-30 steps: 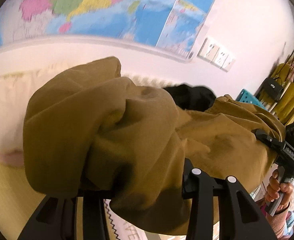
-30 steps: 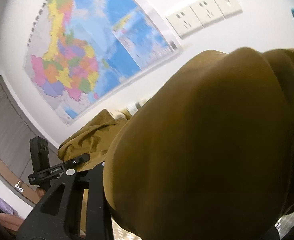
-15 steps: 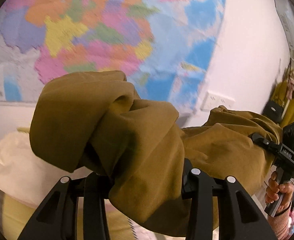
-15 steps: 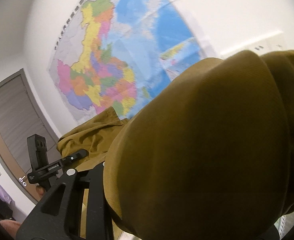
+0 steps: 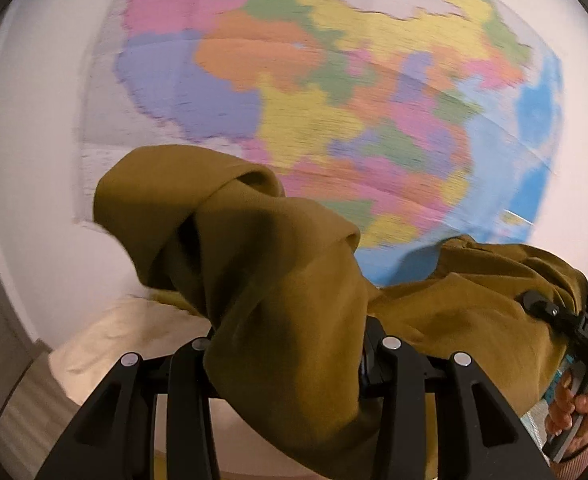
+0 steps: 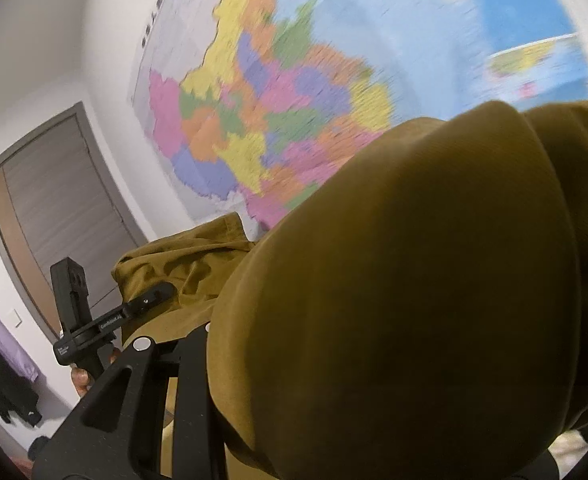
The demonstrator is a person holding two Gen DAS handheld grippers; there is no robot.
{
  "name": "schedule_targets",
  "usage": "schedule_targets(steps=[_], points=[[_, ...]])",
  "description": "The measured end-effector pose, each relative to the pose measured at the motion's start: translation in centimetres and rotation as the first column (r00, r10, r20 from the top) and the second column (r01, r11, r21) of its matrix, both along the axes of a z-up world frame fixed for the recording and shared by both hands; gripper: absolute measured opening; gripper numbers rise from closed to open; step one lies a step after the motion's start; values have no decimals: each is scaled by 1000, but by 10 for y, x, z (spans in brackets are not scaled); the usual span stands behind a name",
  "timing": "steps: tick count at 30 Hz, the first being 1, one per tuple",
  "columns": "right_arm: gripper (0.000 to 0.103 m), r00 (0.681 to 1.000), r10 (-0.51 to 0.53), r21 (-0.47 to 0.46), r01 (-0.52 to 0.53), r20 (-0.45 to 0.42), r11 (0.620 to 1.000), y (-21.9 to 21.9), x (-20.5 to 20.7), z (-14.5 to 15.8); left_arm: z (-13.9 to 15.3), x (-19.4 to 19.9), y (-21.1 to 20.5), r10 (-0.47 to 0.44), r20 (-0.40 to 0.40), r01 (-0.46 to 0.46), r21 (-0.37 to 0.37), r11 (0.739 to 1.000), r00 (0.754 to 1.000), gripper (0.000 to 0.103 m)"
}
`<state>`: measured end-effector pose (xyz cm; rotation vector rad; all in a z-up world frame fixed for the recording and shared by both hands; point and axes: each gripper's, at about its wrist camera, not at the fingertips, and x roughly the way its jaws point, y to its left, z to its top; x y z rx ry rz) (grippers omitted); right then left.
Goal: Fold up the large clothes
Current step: 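Grasp the olive jacket bundle with both tools and lift it, then lower the jacket bundle onto the cream and pink clothes stack, open both tools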
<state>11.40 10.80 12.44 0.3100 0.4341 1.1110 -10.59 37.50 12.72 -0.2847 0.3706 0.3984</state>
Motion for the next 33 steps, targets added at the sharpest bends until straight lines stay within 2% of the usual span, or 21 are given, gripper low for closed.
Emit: schedule_targets(steps=[2, 6, 8, 15, 18, 22, 24, 26, 28, 29, 33], points=[[32, 1000, 21, -13, -21, 0, 1000, 22, 6, -5, -2, -1, 18, 31, -6, -31, 1, 1000, 999, 40], [32, 998, 58, -24, -59, -28, 998, 16, 21, -18, -9, -4, 53, 89, -11, -89, -13, 996, 996, 40], [32, 997, 73, -39, -74, -29, 997, 30, 24, -24, -16, -7, 70, 110, -9, -110, -25, 994, 994, 40], [32, 994, 106, -86, -107, -24, 990, 69, 19, -36, -39, -11, 123, 169, -21, -170, -77, 982, 985, 40], [32, 993, 116, -95, -118, -27, 988, 92, 27, -30, -44, -9, 143, 192, -28, -194, -87, 977, 981, 40], [32, 992, 123, -99, -124, -7, 987, 86, 26, -32, -51, -8, 160, 210, 0, -209, -68, 976, 978, 40], [32, 991, 136, -119, -137, -22, 983, 89, 27, -47, -66, -7, 170, 215, 5, -214, -69, 974, 977, 40], [33, 982, 163, -176, -177, -91, 968, 101, 34, -75, -96, -3, 183, 238, -56, -243, -94, 966, 970, 41], [36, 970, 172, -223, -208, -173, 952, 102, 40, -105, -122, -2, 191, 243, -108, -256, -123, 959, 964, 41], [41, 964, 175, -237, -221, -200, 946, 100, 40, -116, -129, -2, 192, 252, -122, -266, -124, 956, 960, 43], [58, 949, 194, -248, -255, -247, 934, 82, 35, -132, -152, -13, 192, 282, -168, -305, -138, 942, 945, 52]])
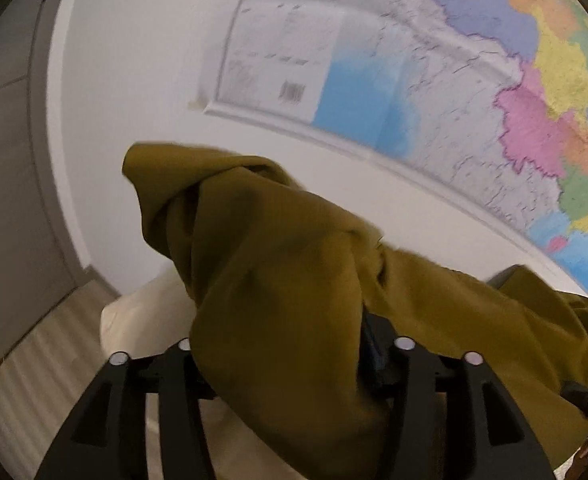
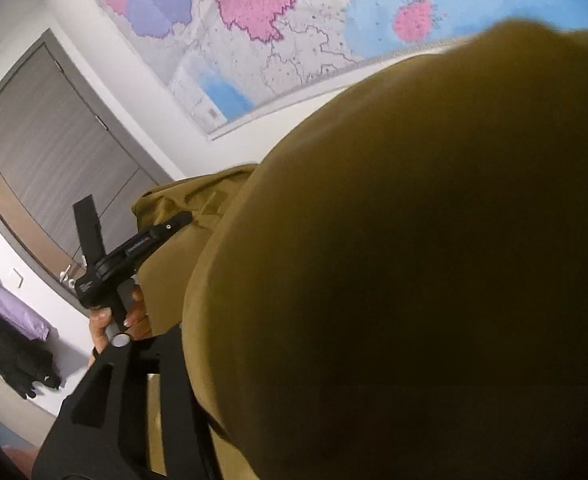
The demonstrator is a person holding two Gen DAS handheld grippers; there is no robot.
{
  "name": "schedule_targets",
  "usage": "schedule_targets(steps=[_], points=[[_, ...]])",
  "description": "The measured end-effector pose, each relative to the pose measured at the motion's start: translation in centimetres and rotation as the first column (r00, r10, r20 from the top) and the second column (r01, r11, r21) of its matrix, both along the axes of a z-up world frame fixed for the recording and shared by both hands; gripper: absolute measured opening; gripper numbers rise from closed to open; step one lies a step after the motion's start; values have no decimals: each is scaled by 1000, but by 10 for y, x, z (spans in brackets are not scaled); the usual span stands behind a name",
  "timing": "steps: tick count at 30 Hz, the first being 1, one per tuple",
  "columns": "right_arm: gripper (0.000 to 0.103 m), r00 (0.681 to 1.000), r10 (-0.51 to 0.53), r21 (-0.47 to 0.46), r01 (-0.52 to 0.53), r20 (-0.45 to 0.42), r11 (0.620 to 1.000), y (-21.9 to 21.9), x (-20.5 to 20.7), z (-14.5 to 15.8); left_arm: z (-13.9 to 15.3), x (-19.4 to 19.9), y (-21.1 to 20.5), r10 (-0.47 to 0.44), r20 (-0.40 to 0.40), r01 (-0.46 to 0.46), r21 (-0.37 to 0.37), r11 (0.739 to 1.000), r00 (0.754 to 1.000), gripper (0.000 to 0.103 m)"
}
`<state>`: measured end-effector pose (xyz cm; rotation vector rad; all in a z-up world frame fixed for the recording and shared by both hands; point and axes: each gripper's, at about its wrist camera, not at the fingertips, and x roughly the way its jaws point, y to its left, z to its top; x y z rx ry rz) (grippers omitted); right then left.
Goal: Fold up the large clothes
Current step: 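Lower the jacket bundle onto the cream and pink clothes stack, open both tools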
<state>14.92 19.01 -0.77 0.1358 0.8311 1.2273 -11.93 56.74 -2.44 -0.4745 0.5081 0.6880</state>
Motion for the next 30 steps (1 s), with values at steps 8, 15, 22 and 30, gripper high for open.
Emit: schedule_targets(steps=[8, 15, 22, 30], points=[[82, 995, -56, 59, 61, -84, 996, -90, 3, -6, -8, -11, 0, 26, -106, -26, 1, 1000, 994, 61], [34, 985, -75, 125, 95, -153, 988, -143, 15, -15, -7, -14, 6, 34, -135, -36, -13, 999, 990, 66], [53, 965, -116, 47, 131, -234, 990, -124, 1, -35, -7, -23, 0, 75, -177, -75, 7, 997, 981, 77], [58, 944, -267, 78, 256, 193, 964, -146, -46, 44, 39, -60, -49, 131, -78, -110, 230, 967, 988, 81]])
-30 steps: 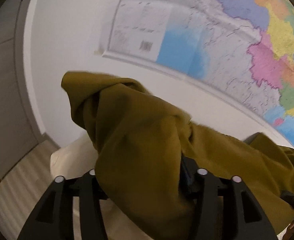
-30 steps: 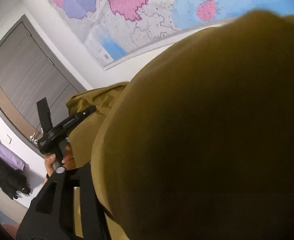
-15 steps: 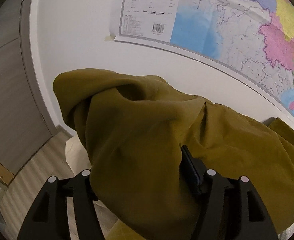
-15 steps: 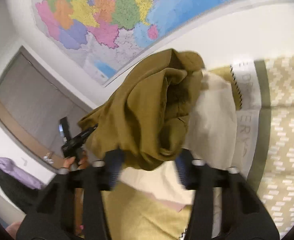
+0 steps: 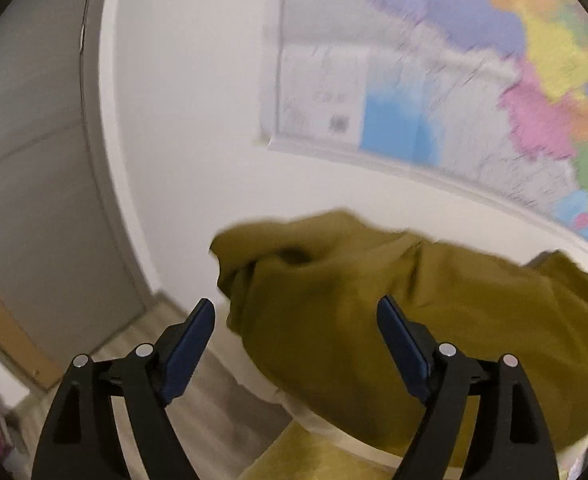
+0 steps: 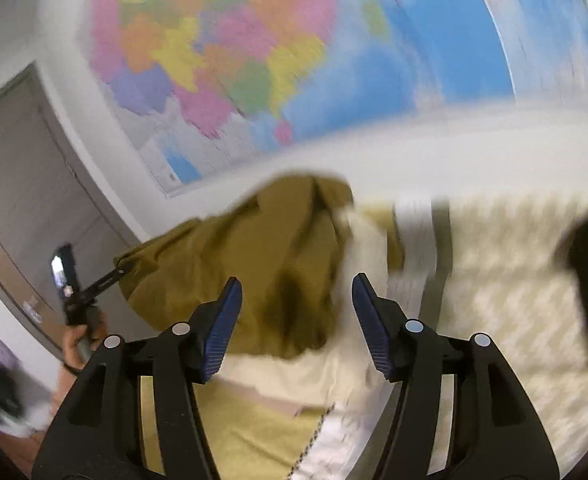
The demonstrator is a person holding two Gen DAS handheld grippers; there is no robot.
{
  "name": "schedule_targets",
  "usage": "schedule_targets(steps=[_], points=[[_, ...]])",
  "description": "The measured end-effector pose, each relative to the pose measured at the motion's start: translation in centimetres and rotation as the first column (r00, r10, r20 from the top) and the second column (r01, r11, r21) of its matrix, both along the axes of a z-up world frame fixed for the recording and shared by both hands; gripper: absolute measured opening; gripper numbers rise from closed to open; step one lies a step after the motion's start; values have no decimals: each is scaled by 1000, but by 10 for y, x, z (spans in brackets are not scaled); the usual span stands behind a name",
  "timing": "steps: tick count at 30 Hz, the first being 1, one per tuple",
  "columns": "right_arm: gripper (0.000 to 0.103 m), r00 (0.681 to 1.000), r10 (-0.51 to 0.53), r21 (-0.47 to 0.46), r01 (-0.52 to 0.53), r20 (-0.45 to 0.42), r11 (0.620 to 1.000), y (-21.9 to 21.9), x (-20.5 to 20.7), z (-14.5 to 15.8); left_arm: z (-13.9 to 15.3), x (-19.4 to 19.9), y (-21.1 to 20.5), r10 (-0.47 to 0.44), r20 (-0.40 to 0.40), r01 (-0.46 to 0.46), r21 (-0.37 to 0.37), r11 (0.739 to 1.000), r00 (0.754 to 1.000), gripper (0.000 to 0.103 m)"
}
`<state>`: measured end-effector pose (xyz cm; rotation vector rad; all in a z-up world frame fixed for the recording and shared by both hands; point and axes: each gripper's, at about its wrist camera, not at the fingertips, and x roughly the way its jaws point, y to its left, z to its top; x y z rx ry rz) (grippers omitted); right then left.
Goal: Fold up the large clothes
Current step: 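Lower the jacket bundle onto the cream and pink clothes stack, open both tools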
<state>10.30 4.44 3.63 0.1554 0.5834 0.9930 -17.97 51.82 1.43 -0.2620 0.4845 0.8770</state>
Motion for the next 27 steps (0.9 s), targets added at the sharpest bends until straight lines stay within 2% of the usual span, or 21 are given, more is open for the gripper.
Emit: schedule_targets(steps=[1, 3, 6, 9, 12, 14, 18, 21, 24, 27], points=[[59, 998, 36, -28, -34, 53, 999, 13, -6, 10, 3, 1, -4, -30, 2, 30, 13, 999, 1000, 81], [61, 993, 54, -71, -47, 103, 996, 32, -10, 15, 4, 10, -11, -77, -15, 77, 28, 997, 997, 83], [60, 993, 78, -134, -66, 86, 989, 66, 1, 6, -11, 26, -1, -102, -41, 100, -54, 994, 994, 83], [60, 997, 82, -211, -83, -10, 974, 86, 24, -28, -30, 40, 12, -75, -104, 69, -61, 996, 992, 85], [62, 984, 80, -151, -104, -162, 983, 77, 48, -63, -43, 46, 13, -88, -143, 81, -54, 995, 986, 88], [62, 979, 82, -130, -107, -188, 986, 71, 49, -70, -44, 46, 10, -85, -160, 80, -39, 996, 983, 88], [67, 989, 67, -161, -88, -130, 983, 64, 36, -52, -34, 40, 2, -69, -146, 68, -17, 998, 987, 88], [71, 995, 75, -149, -84, -59, 985, 56, 19, -34, -23, 39, -20, -80, -140, 88, 47, 995, 987, 88], [75, 995, 97, -129, -95, 9, 987, 54, 1, -15, -12, 35, -44, -130, -111, 140, 83, 987, 985, 88], [75, 990, 124, -147, -114, 60, 983, 63, -13, -10, -5, 35, -64, -189, -90, 197, 95, 976, 978, 88]])
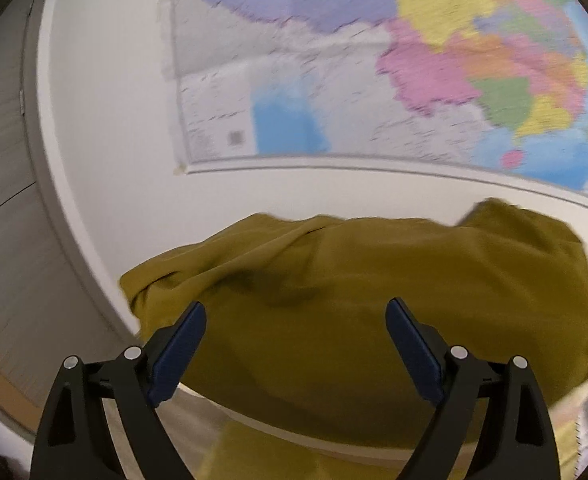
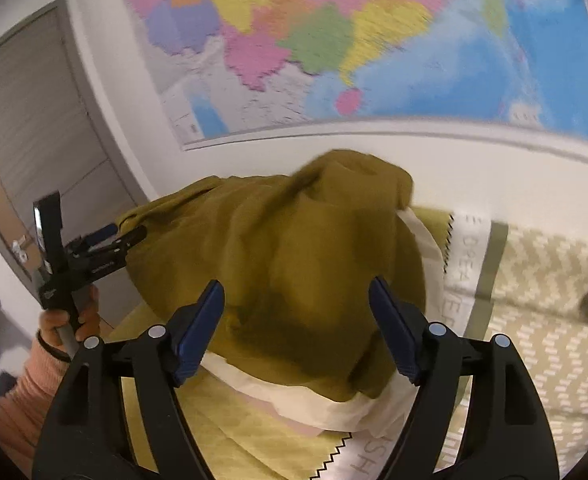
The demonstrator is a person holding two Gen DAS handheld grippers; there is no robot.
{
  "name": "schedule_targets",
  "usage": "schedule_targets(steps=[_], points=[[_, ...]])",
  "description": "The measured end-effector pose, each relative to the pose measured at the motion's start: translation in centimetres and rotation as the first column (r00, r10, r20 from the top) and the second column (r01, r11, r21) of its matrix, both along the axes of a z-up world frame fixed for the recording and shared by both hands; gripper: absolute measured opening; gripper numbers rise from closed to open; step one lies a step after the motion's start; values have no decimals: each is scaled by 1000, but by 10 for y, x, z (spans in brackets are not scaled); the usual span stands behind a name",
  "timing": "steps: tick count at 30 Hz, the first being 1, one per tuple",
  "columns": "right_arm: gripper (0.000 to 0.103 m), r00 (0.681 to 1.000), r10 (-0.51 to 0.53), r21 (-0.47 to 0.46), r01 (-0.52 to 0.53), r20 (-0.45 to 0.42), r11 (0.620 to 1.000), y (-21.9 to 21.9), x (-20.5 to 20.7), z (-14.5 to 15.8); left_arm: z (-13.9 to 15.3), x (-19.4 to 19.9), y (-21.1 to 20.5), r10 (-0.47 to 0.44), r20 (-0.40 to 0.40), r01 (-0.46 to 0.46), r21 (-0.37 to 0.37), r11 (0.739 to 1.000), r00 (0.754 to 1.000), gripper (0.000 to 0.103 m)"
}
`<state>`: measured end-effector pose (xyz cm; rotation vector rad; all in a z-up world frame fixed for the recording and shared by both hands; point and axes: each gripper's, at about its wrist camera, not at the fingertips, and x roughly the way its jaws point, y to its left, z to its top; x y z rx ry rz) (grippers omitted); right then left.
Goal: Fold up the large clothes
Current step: 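Press the jacket flat on the stack with both open tools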
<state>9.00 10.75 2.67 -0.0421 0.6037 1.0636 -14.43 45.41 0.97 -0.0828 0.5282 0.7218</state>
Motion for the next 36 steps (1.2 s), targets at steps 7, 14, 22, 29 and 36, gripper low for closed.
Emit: schedule_targets(steps=[7, 14, 22, 29, 36], points=[[74, 1000, 22, -56, -21, 13, 998, 28, 1, -14, -13, 18, -23, -74, -39, 73, -9, 997, 997, 89], [75, 1000, 6, -120, -7, -5, 993, 44, 12, -45, -43, 32, -4, -77, -42, 69, -165, 984, 996, 92], [84, 999, -3, -60, 5, 35, 998, 26, -14, -21, -28, 22, -40, -51, -45, 48, -58, 997, 998, 92], [91, 995, 26, -107, -15, 100, 994, 33, -36, -33, -29, 19, -76, -107, -22, 105, -71, 992, 994, 96], [90, 996, 33, -127, -23, 79, 992, 32, -45, -47, -35, 17, -90, -118, -17, 115, -117, 986, 993, 96]])
